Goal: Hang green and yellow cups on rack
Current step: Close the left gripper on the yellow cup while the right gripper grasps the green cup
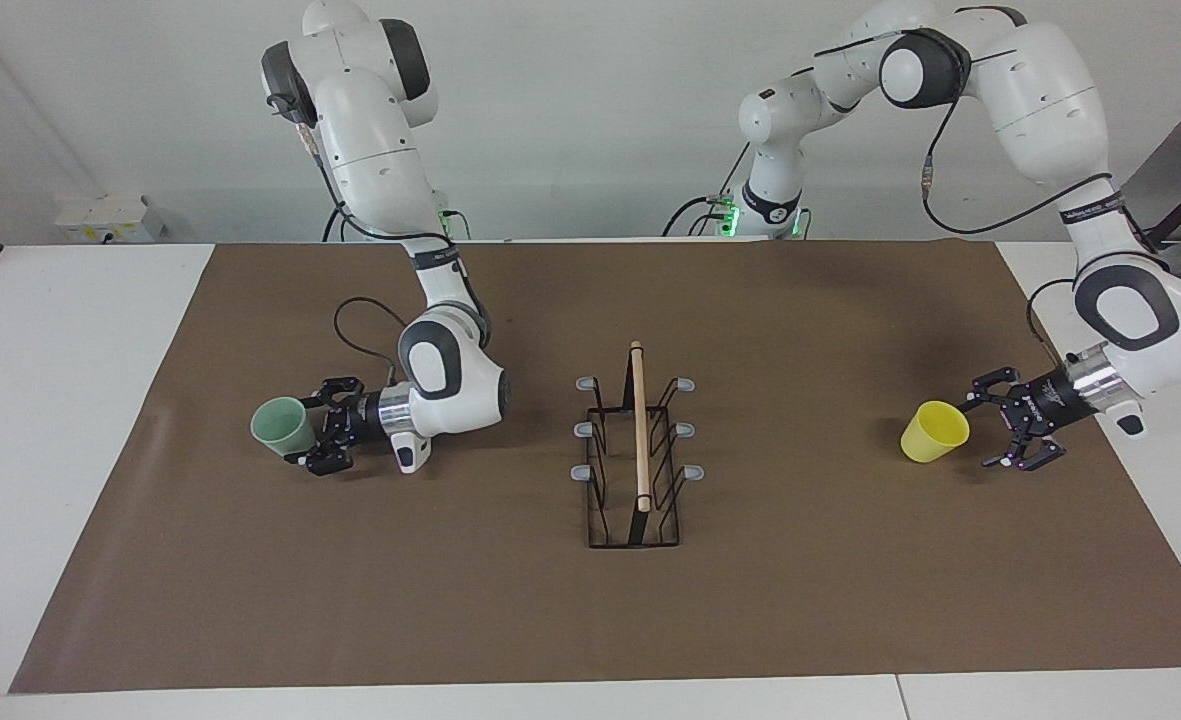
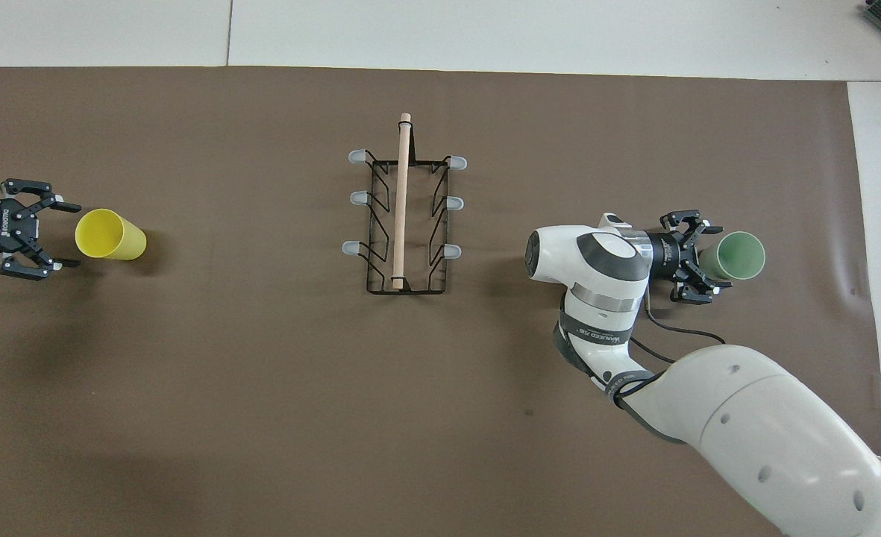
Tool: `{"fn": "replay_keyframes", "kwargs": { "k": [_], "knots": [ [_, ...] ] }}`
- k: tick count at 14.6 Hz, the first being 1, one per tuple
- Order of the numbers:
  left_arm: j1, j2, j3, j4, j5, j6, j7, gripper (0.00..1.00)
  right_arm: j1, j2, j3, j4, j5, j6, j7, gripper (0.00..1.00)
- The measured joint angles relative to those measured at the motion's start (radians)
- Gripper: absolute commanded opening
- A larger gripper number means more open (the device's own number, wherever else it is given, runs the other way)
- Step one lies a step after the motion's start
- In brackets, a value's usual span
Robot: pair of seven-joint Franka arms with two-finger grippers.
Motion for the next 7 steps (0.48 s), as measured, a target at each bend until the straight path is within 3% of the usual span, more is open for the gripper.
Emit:
{"fn": "replay_keyframes", "kwargs": {
  "k": [2, 3, 4, 5, 6, 7],
  "knots": [
    [0.001, -0.003, -0.001, -0.037, -0.052, 0.006, 0.023, 1.00, -0.003, 0.002, -0.001, -0.008, -0.013, 0.000, 0.021, 0.90],
    [0.001, -0.006, -0.002, -0.059, -0.077, 0.006, 0.037, 1.00, -0.004, 0.001, -0.001, -0.012, -0.018, 0.000, 0.031, 0.80],
    [0.001, -0.013, -0.003, -0.085, -0.095, 0.006, 0.061, 1.00, -0.004, 0.002, -0.001, -0.018, -0.025, 0.000, 0.042, 0.63],
    [0.001, -0.024, -0.004, -0.114, -0.121, 0.007, 0.091, 1.00, -0.004, 0.002, -0.001, -0.023, -0.037, 0.000, 0.047, 0.28],
    [0.002, -0.035, -0.003, -0.143, -0.165, 0.010, 0.124, 1.00, -0.004, 0.002, -0.001, -0.027, -0.047, 0.000, 0.051, 0.00],
    [0.004, -0.046, -0.002, -0.165, -0.201, 0.016, 0.146, 1.00, -0.004, 0.001, -0.001, -0.029, -0.052, -0.001, 0.053, 0.00]
  ]
}}
